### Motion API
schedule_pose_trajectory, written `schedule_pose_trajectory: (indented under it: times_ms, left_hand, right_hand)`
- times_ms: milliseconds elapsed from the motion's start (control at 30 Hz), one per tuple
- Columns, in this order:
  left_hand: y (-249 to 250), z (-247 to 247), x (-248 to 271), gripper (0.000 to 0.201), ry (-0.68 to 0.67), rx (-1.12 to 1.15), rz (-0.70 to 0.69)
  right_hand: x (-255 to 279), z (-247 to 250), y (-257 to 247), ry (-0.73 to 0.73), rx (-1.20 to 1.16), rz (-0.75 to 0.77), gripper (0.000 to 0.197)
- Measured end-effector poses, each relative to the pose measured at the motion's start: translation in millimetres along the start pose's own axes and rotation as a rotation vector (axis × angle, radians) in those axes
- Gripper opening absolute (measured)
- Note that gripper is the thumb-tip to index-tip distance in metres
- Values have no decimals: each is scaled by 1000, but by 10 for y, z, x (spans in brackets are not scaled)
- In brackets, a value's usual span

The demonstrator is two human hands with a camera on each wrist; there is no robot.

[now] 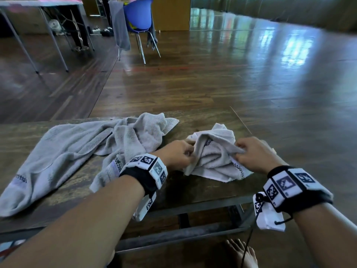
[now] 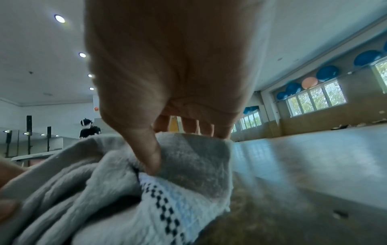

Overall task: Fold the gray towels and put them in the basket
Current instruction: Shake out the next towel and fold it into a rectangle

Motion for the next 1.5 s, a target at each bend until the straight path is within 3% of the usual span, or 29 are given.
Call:
schedule_pose_trajectory:
  times_ms: [100, 233, 400, 500, 567, 633, 700, 800, 933, 1133, 1267, 1367, 1433, 1500]
  left_hand:
    - [-64, 41, -24, 33, -22, -109, 48]
    - [-226, 220, 58, 29, 6, -221, 91]
    - [-381, 280, 253, 27, 39, -97, 135]
    - [-432, 446, 304, 26, 55, -181, 181]
    - [-440, 682, 367, 28, 172, -250, 205]
    - [-443, 970, 471, 34, 380, -286, 235]
    - [-472, 1185, 588, 39, 569, -253, 272]
    - [-520, 1319, 701, 31, 721, -158, 306]
    - [-542, 1346, 737, 29, 821, -66, 309]
    - [-483, 1074, 525, 23, 713, 144, 253]
    - [-539, 1237, 600, 22, 850, 123, 326]
    - [-588, 1277, 643, 24, 878, 60, 373]
    - [-558, 1161, 540, 24, 784, 89, 331]
    - [-464, 908, 369, 26, 575, 200, 256]
  right_hand:
    - [-27, -278, -138, -105, 59, 58, 16]
    - [-5, -491, -387, -184, 22, 156, 22]
    - [86, -699, -658, -312, 12, 242, 12]
    - [39, -611, -702, -299, 12, 241, 27]
    - [-48, -394, -638, -163, 30, 183, 23]
    - [-106, -111, -492, 6, 14, 83, 7]
    - [-128, 118, -339, 123, -68, 16, 7]
    - [-179, 264, -199, 130, -144, -17, 9]
    - [-201, 289, -91, 115, -156, -32, 11]
    - [-153, 339, -180, 197, -467, 17, 12]
    - [-274, 382, -82, 233, -606, -36, 18]
    - [-393, 312, -6, 162, -683, -100, 13]
    - [-409, 243, -53, 116, -679, -81, 8]
    - [-372, 157, -176, 56, -599, -8, 6]
Point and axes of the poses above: each hand's wrist, its own x-axis away from the middle knuckle, its own z-axis out of the back of the hand, y = z × x, the point moved 9 cm from there along -x, towards the middle knuckle, and after that the axes turned 15 degrees about -z, right-handed, at the moved point
